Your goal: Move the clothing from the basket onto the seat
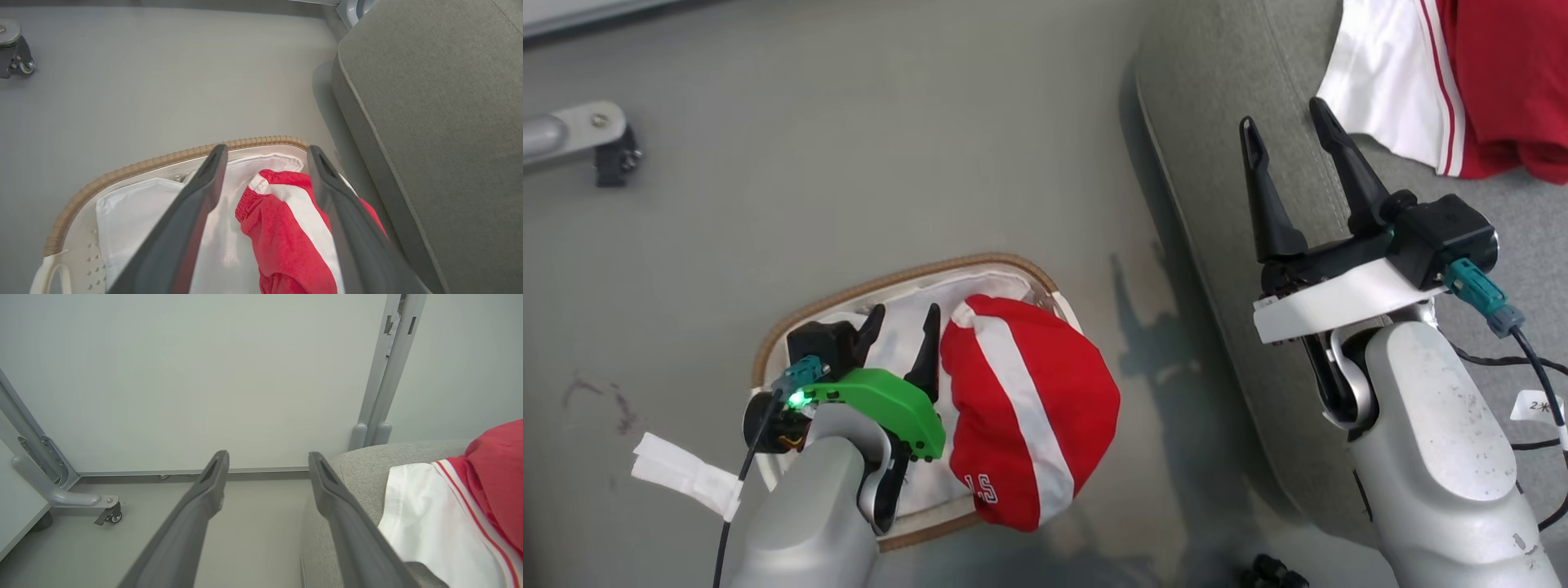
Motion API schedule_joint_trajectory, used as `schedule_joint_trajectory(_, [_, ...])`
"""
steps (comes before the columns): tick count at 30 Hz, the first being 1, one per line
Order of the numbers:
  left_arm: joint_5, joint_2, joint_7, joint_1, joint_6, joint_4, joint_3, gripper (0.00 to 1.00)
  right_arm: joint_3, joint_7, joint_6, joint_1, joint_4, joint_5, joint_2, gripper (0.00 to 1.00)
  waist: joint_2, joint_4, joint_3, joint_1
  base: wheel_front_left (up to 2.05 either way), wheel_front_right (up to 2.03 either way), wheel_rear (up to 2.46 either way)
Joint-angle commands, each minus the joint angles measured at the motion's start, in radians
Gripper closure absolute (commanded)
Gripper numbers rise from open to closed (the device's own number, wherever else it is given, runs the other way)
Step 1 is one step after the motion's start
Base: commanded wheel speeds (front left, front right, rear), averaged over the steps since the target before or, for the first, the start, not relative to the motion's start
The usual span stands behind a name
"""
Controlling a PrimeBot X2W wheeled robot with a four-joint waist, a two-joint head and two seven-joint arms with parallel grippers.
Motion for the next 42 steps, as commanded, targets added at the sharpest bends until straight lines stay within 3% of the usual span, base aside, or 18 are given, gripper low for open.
schedule_joint_trajectory(1, [-0.028, 0.007, 0.001, -0.031, -0.004, 0.02, -0.019, 0.0, 0.006, 0.0, -0.001, -0.016, -0.011, 0.007, -0.002, 0.0, 0.0, -0.07, 0.095, 0.0, 0.0, 0.0, 0.0])
schedule_joint_trajectory(15, [-0.263, 0.017, 0.079, -0.124, -0.004, 0.189, -0.245, 0.0, 0.007, 0.0, -0.001, -0.044, -0.04, 0.022, -0.002, 0.0, 0.0, -0.1, 0.221, 0.0, 0.0, 0.0, 0.0])
schedule_joint_trajectory(40, [-0.342, 0.042, 0.082, -0.318, -0.004, 0.316, -0.459, 0.0, 0.011, 0.0, -0.001, -0.113, -0.124, 0.013, -0.002, 0.0, 0.0, -0.098, 0.394, 0.0, 0.0, 0.0, 0.0])
schedule_joint_trajectory(41, [-0.348, 0.043, 0.087, -0.318, -0.004, 0.316, -0.467, 0.03, 0.012, 0.0, -0.001, -0.113, -0.121, 0.014, -0.002, 0.0, 0.0, -0.097, 0.392, 0.0, 0.0, 0.0, 0.0])
schedule_joint_trajectory(42, [-0.354, 0.044, 0.092, -0.315, -0.004, 0.314, -0.475, 0.41, 0.013, 0.0, -0.001, -0.114, -0.119, 0.014, -0.002, 0.0, 0.0, -0.097, 0.39, 0.0, 0.0, 0.0, 0.0])
